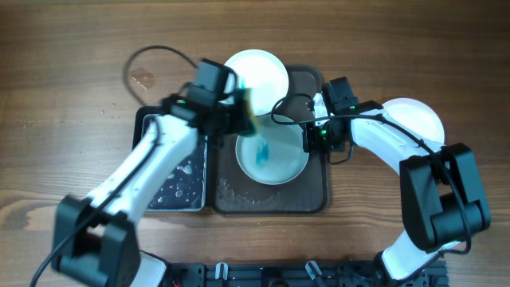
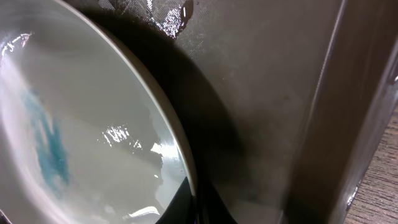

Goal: Clean dirty plates on tray and stack at the side
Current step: 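Scrub the plate's blue stain with the sponge while right gripper holds rim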

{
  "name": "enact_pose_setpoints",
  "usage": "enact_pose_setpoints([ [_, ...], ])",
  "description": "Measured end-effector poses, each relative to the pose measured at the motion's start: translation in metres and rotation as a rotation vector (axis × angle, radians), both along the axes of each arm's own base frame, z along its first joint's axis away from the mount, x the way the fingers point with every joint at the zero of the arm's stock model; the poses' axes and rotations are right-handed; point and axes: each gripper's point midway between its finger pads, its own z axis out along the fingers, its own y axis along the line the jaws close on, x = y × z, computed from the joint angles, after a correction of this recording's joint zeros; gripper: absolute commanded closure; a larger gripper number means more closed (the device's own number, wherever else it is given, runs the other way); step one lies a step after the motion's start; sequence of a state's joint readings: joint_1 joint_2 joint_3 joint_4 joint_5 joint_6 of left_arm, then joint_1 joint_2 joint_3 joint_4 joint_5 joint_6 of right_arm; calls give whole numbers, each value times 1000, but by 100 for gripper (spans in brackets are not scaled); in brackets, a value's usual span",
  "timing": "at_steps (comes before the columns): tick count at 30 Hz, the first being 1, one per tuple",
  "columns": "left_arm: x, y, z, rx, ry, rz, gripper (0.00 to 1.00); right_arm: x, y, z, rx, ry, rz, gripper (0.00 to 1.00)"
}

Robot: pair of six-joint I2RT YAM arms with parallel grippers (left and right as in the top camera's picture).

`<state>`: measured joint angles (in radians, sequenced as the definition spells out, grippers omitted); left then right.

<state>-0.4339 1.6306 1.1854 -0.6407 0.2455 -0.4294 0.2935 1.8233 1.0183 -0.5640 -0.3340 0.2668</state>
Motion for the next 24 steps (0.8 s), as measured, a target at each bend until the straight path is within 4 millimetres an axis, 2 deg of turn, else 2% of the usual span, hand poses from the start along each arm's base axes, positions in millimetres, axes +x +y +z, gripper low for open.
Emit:
enact_pose_setpoints([
  [3,-10,-40,-29,-24,52,-73,96,0,0,0,2,3,-4,96],
  [4,-23,-60,-53,-21,115,-104,96,0,0,0,3,5,-7,96],
  [7,-35,-77,-79,-32,192,-106,96,0,0,0,3,5,-8,96],
  [9,-40,-79,-92,-24,235,-92,96,-1,0,-1,2,10,-11,96],
  [12,-42,-68,-96,31,272,-43,96,-1,1,-1,6,13,-13,96],
  [18,-45,2,-100,380,259,84,96,-6,10,1,37,27,3,96],
  [21,-42,8,-100,398,248,96,96,-6,13,1,51,28,6,96],
  [24,-38,0,-101,341,247,86,96,-6,13,1,51,30,4,96],
])
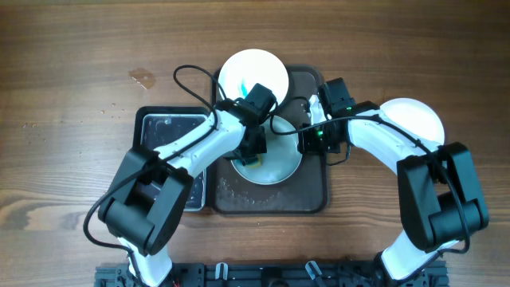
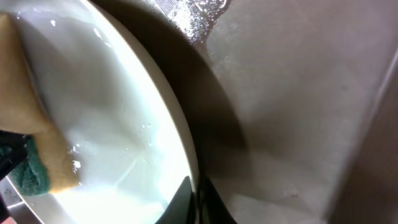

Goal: Clean dirty plates on tray and stack at the side
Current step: 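Scrub the plate's blue stain with the sponge while right gripper holds rim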

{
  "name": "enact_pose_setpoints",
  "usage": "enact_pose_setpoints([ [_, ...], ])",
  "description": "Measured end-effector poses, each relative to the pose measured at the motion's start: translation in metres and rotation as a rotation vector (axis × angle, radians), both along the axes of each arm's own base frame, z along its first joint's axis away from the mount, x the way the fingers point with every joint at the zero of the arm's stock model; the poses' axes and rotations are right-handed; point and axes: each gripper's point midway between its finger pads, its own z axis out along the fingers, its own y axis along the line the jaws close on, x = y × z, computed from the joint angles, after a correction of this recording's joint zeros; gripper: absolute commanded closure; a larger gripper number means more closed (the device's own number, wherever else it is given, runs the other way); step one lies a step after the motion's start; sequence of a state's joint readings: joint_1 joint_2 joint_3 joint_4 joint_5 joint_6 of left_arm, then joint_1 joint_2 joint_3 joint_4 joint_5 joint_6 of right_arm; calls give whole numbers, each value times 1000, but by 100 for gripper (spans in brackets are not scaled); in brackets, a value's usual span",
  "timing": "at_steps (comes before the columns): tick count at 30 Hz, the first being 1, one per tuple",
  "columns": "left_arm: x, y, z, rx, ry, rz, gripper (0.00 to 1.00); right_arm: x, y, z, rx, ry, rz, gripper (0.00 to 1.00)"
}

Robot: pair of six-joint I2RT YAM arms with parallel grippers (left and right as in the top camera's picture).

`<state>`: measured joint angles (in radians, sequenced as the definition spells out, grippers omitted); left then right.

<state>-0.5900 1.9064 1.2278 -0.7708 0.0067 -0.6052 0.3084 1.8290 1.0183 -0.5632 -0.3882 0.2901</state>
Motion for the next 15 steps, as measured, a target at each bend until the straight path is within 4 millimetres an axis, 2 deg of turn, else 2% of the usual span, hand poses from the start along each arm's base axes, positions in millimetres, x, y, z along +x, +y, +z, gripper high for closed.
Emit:
enact_pose_setpoints([
  [2,5,-11,0,-89,2,2,96,2,-4,-1,-14,-3,-9,96],
  [6,18,-53,8,-343,-7,-30,96,5,-13,-2,-30,-6,-33,96],
  [11,-2,-98,10,-461,31,-121,96,5,-14,-2,-34,-5,-33,96],
  [15,-10,-109,5,-483,54,-142,96,4,-15,-3,-40,0,-33,96],
])
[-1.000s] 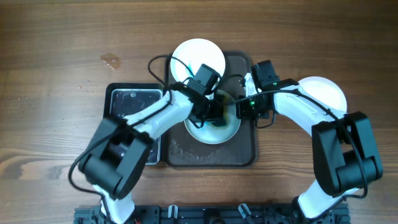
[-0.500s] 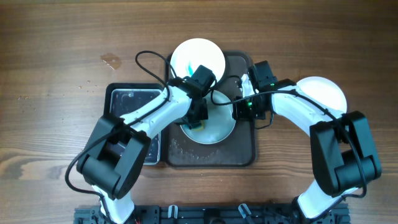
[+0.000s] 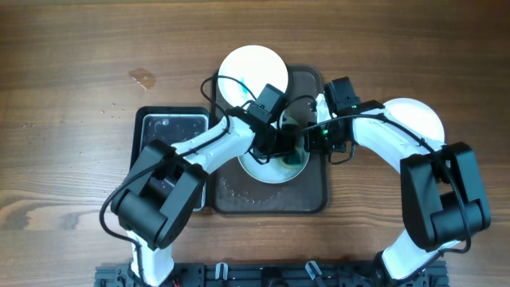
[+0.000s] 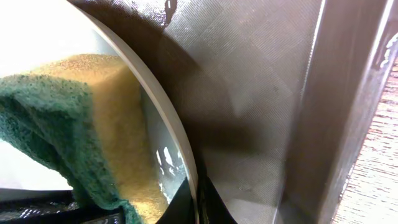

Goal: Clean dirty plates on tray and stack at the side
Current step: 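Scrub the plate's blue stain with the sponge while right gripper holds rim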

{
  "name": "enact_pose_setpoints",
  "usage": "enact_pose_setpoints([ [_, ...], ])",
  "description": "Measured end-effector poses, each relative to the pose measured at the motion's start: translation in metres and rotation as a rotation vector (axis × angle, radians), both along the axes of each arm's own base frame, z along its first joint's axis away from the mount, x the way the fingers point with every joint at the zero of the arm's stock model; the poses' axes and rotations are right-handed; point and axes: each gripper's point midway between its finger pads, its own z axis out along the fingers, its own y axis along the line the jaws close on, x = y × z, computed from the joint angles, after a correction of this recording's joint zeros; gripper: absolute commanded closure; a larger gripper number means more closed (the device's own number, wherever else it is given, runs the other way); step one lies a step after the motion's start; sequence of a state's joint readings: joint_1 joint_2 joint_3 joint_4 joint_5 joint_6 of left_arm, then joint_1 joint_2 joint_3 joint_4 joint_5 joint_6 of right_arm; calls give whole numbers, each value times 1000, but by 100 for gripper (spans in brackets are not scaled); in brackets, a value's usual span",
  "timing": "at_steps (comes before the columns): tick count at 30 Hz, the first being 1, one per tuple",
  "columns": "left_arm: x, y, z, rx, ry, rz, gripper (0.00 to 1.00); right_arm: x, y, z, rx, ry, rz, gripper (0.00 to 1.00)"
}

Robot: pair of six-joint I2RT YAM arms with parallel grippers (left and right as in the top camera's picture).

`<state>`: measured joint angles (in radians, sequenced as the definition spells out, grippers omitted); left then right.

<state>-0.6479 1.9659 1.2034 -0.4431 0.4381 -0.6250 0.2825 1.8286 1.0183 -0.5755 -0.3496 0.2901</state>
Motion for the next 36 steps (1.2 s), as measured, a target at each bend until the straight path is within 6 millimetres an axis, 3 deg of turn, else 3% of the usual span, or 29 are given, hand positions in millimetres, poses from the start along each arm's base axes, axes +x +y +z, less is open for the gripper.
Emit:
enact_pose_setpoints([
  [10,-5,-4,1,-27,30,-17,96,-2,0,0,-2,7,0,96],
  [14,-1,-18,2,-98,12,-37,96,-1,-1,0,-5,5,-1,96],
  [19,-3,-15,-1,-78,27,-34,96,-1,-1,0,-5,5,-1,96],
  [24,-13,9,-6,86,64,-5,96,-5,5,0,10,14,16,96],
  [29,-21,53,-3,271,72,46,96,-8,14,2,32,17,35,96],
  [33,-9,106,1,440,23,132,96,-7,14,2,32,13,35,96],
  [36,-1,124,2,498,-4,157,96,-7,14,2,34,10,36,96],
])
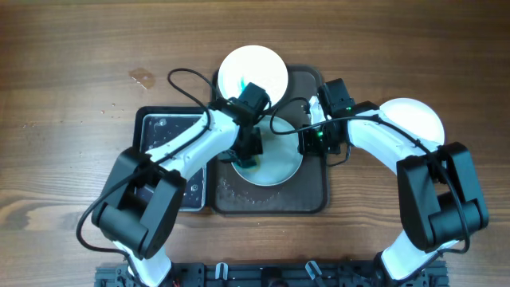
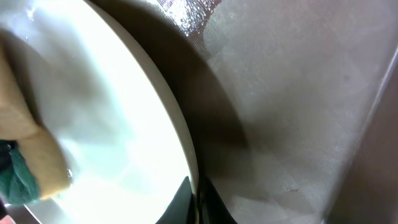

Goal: Clean dirty plates on tray and stack at the side
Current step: 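Scrub the plate's blue stain with the sponge while right gripper holds rim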

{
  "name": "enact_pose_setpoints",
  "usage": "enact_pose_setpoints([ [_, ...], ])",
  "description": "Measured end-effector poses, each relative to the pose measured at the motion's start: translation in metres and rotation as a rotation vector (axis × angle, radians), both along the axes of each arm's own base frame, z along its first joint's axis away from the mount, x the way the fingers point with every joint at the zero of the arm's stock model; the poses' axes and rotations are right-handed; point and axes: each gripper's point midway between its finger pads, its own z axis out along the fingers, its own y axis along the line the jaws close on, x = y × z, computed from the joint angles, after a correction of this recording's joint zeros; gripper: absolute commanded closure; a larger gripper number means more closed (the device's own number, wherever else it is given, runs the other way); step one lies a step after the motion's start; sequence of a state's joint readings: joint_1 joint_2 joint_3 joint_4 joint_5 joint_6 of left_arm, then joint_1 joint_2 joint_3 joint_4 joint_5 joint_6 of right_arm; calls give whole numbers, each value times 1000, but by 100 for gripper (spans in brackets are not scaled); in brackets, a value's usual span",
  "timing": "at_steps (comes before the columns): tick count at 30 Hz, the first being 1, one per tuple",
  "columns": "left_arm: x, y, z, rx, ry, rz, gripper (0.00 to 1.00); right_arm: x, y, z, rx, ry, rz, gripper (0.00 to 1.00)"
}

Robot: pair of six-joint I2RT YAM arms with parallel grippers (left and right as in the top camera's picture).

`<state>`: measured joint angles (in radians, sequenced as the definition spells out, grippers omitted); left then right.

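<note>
A white plate [image 1: 275, 167] lies in the middle of the dark brown tray [image 1: 312, 195]. My right gripper [image 1: 307, 142] is shut on the plate's right rim [image 2: 186, 143], one finger on each side of it. My left gripper [image 1: 248, 148] is shut on a yellow and green sponge [image 1: 244, 160], pressed on the left part of the plate. In the right wrist view the sponge [image 2: 28, 155] shows at the far left, and the plate's wet surface looks white. A second plate [image 1: 253, 73] with a blue-green smear sits at the tray's back left.
A black tub of water [image 1: 171, 163] stands left of the tray. A clean white plate [image 1: 416, 118] rests on the wooden table to the right, partly under my right arm. Cables loop over the tray's back.
The left gripper with the sponge has moved from the right side of the plate, close to my right fingers, to the plate's left side. The right gripper still pinches the rim.
The plate first carried a blue smear, with the sponge held over its back left. Then the sponge lay on the plate's left, then on its right by the held rim, and now on the left again. No smear shows on the plate now.
</note>
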<state>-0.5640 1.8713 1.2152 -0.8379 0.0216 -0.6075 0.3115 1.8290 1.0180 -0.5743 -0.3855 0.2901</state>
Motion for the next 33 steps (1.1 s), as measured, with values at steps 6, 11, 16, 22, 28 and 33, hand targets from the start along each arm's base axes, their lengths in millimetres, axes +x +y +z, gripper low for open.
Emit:
enact_pose_setpoints([
  [6,11,-5,0,-17,-50,-9,96,2,0,0,1,-8,-2,96],
  [11,23,-56,9,-299,-68,-44,96,6,-6,0,-7,-17,-18,96],
  [16,7,-99,9,-421,-32,-127,96,6,-6,0,-8,-18,-12,96],
  [22,-5,-115,-1,-438,-1,-157,96,5,-7,-1,-17,-14,-12,96],
  [28,-12,-106,-2,-407,43,-141,96,4,-7,-1,-18,-11,-11,96],
  [33,-16,-71,-7,-266,94,-81,96,2,-4,-1,-11,-7,-1,96],
])
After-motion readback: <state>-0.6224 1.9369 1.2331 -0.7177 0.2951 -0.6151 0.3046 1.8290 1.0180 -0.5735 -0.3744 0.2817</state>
